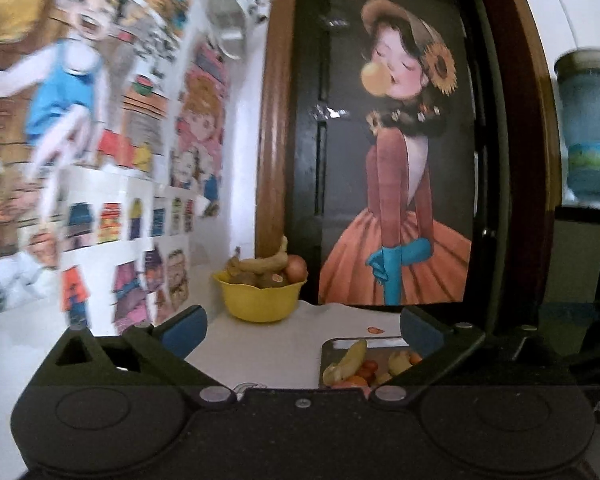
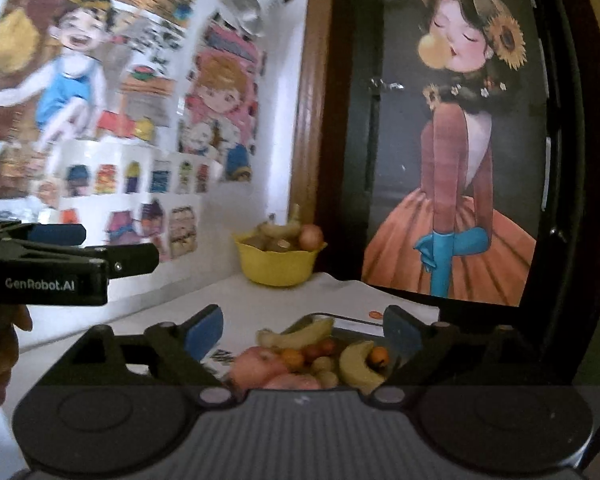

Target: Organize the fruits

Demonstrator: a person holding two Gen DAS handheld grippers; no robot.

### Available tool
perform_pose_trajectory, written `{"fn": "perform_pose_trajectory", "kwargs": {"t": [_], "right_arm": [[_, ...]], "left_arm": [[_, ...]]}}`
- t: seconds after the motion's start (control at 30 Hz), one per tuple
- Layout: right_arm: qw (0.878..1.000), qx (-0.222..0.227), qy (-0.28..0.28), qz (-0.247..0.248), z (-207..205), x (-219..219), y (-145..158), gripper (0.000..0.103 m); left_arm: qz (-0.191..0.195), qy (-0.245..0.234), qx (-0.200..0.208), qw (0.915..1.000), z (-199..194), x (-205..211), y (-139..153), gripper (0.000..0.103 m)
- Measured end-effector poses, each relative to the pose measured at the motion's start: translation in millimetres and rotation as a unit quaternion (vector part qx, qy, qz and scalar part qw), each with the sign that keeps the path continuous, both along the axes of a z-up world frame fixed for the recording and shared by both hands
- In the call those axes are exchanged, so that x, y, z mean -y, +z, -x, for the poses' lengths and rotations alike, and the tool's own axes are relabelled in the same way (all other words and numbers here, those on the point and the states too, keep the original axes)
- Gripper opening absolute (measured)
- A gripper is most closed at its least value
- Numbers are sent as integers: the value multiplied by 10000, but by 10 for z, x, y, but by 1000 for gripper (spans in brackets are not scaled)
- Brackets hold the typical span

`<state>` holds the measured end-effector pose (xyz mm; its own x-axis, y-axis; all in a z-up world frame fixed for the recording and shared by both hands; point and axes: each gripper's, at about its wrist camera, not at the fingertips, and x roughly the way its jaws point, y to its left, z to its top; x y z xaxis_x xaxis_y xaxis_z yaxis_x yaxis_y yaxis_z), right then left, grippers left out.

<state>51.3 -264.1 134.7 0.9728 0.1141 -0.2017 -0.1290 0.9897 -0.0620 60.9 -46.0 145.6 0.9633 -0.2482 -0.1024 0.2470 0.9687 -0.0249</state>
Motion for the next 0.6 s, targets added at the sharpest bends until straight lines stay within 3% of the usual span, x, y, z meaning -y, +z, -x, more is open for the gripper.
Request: {"fn": "perform_pose_trajectory", "kwargs": {"t": [0.33, 0.6], "right_arm": [[9994, 282, -2, -182, 728, -266, 29, 97], [9989, 305, -164, -319, 1037, -396, -196, 103]], "left_arm": [[165, 134, 132, 9997, 642, -295, -63, 102], [211, 149, -176, 9995, 809, -397, -385, 102]]}}
